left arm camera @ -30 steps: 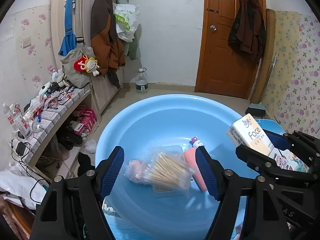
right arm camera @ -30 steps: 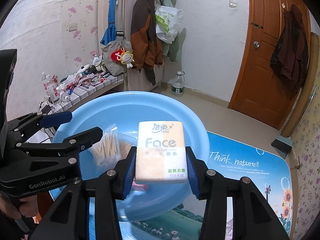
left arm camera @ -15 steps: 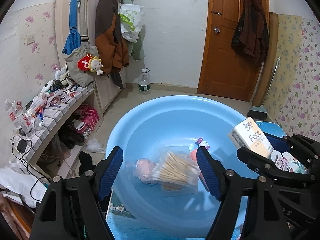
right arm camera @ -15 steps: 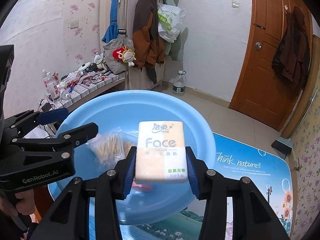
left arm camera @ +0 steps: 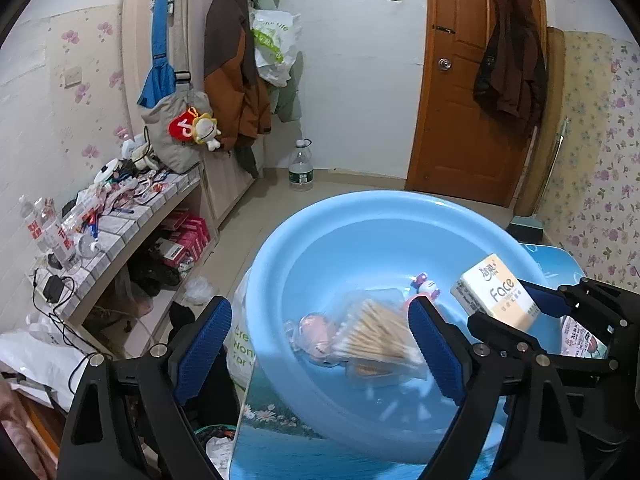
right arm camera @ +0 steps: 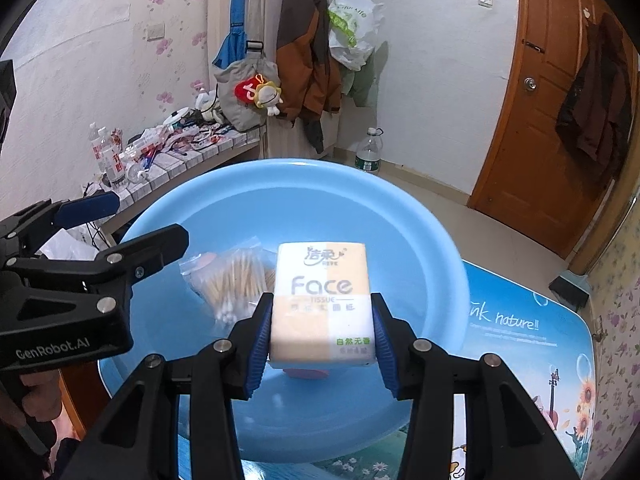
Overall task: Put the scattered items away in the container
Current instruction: 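Lower the tissue pack into the basin and open the right gripper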
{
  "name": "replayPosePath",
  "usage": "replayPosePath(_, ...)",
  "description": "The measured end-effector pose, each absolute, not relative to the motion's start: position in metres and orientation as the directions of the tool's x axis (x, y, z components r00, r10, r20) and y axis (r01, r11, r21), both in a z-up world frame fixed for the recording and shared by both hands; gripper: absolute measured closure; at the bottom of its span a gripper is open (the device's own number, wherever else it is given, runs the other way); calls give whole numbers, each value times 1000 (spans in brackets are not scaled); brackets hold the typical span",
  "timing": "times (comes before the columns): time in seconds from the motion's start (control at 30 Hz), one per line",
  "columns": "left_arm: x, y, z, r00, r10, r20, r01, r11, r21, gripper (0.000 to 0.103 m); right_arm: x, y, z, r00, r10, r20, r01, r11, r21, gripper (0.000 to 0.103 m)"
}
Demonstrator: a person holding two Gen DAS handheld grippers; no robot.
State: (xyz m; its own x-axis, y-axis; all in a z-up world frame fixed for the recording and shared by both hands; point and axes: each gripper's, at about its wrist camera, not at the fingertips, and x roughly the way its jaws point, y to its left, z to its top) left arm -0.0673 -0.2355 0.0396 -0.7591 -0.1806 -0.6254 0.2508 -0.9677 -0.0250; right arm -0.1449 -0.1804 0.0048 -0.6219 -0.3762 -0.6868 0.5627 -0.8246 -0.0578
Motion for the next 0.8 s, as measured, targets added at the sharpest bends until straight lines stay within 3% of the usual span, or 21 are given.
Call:
replayPosePath(0.6, -63, -241, 37, -753, -182, -632, 261, -965, -35, 13, -147, -189, 0, -612, -346, -712, 552, -831, -71, 55)
replayPosePath(0.63, -62, -241, 37, -754, -182, -631, 262, -964, -35, 13, -147, -190, 0, -611, -343, -713, 552, -831, -72, 55)
replayPosePath(0.7, -61, -241, 38, -755, -184, -630, 262, -964, -33, 13, -146, -189, 0, -617, -336, -711, 546, -834, -80, 43)
replayPosePath(0.8, -60, -240, 38, -756, -185, -628, 263, -964, -33, 13, -145, -188, 2, -622, -340, -705, 544, -835, -78, 40)
